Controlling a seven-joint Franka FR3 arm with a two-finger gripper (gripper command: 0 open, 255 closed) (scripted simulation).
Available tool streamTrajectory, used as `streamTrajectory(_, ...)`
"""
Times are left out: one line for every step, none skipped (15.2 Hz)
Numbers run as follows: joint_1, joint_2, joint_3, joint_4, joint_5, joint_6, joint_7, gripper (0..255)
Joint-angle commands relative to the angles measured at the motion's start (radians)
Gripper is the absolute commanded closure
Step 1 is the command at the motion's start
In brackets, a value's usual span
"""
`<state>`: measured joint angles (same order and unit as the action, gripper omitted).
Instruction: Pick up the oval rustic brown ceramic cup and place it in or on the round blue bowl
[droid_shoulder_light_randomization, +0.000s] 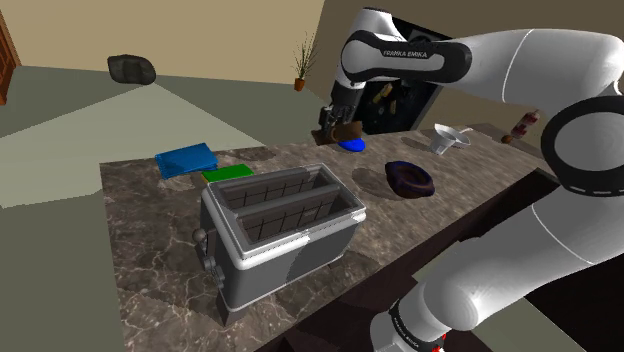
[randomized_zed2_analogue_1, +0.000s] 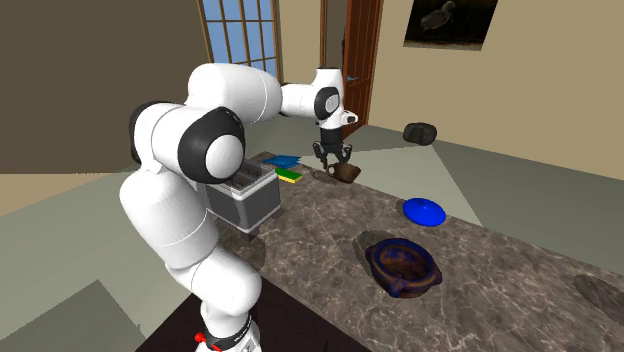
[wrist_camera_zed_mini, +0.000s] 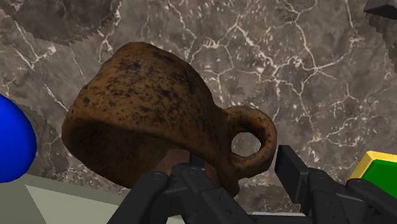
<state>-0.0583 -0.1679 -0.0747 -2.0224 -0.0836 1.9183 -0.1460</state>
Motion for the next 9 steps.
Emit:
streamTrajectory(0.001,-0.002,0.002,0.028,0.001,-0.03,0.0,255)
streamTrajectory(0.001,-0.003,0.002,0.032,0.001,-0.035,0.0,255)
streamTrajectory(-0.008,-0.024,-0.01,0.011,-0.002,-0.032,-0.02,255)
streamTrajectory(-0.017,-0.044,-0.022,-0.01,-0.005,-0.031,-0.039,255)
streamTrajectory(-0.026,-0.064,-0.034,-0.029,-0.008,-0.03,-0.059,255)
streamTrajectory(-0.035,-0.083,-0.047,-0.047,-0.012,-0.029,-0.079,255)
streamTrajectory(-0.044,-0.101,-0.06,-0.064,-0.016,-0.028,-0.099,255)
streamTrajectory(-0.053,-0.118,-0.073,-0.08,-0.021,-0.028,-0.119,255)
streamTrajectory(-0.062,-0.135,-0.087,-0.095,-0.026,-0.028,-0.14,255)
